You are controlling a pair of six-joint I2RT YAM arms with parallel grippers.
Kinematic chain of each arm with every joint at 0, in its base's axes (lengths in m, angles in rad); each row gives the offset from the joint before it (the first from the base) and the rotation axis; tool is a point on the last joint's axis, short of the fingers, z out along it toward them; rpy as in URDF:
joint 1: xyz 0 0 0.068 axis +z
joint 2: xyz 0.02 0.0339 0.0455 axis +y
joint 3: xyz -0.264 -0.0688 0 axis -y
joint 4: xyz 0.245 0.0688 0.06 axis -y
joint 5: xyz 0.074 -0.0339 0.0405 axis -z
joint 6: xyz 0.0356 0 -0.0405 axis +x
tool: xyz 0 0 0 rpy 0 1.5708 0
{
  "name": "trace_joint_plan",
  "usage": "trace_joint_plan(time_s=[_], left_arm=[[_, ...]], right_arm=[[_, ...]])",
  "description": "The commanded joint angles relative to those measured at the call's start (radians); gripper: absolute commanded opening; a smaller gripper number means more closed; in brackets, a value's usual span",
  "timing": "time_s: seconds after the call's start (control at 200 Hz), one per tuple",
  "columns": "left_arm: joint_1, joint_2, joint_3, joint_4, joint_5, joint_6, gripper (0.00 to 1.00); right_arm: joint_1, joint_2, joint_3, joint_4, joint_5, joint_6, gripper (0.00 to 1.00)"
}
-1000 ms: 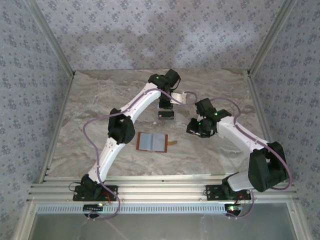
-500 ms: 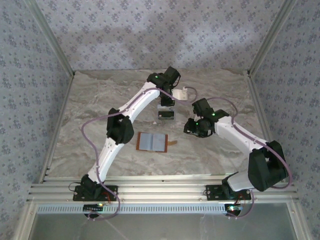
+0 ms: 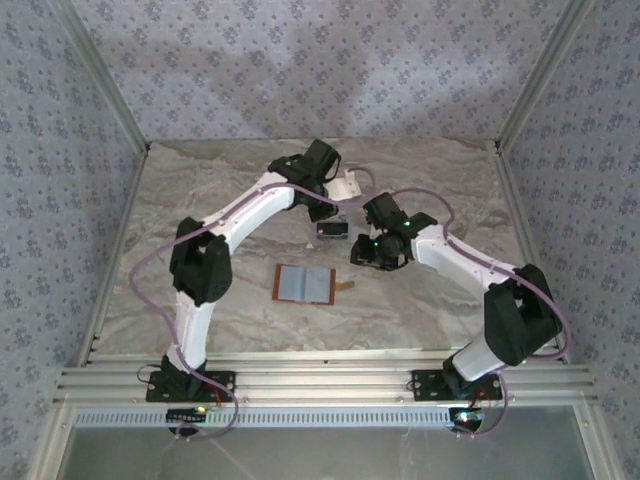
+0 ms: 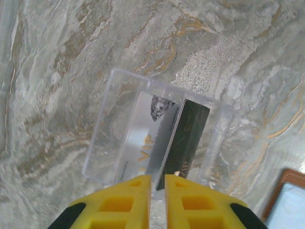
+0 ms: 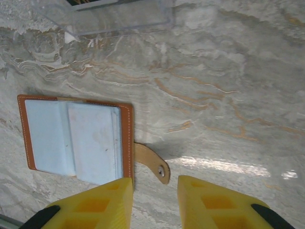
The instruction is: Take the credit cards out of the card holder
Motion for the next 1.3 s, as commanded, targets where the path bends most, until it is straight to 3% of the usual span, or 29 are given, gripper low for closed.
trace_joint_plan(time_s=[0.0, 0.19, 0.375, 0.66, 0.814, 0.999, 1.139, 1.299], left_arm=[[0.031, -0.128, -0.122, 0.158, 0.028, -0.178, 0.15], [0.054, -0.32, -0.388, 0.316, 0.034, -0.381, 0.12], [0.089, -0.464, -0.586, 0.401, 0.001, -0.602, 0.18], [0.125, -0.56, -0.736, 0.396, 0.032, -0.938, 0.21], [0.125, -0.576, -0.772, 0.376, -0.047, -1.12, 0.21], [0.103, -0.57, -0.785, 0.388, 0.015, -1.19, 0.25], [0.077, -0.507, -0.713, 0.287, 0.091, -1.224, 0.24], [0.007, -0.469, -0.715, 0.265, 0.094, -1.237, 0.23]], right_arm=[[0.028, 0.035, 0.035, 0.004, -0.012, 0.012, 0.32], [0.064, 0.09, 0.046, 0.012, -0.027, 0.022, 0.32], [0.095, 0.135, 0.049, 0.012, -0.038, 0.026, 0.32], [0.122, 0.191, 0.044, 0.058, -0.058, 0.038, 0.32], [0.127, 0.213, 0.036, 0.065, -0.057, 0.037, 0.32], [0.123, 0.235, 0.031, 0.061, -0.028, 0.025, 0.32], [0.115, 0.251, 0.017, 0.066, -0.024, 0.022, 0.31], [0.108, 0.267, 0.0, 0.079, -0.028, 0.019, 0.31]])
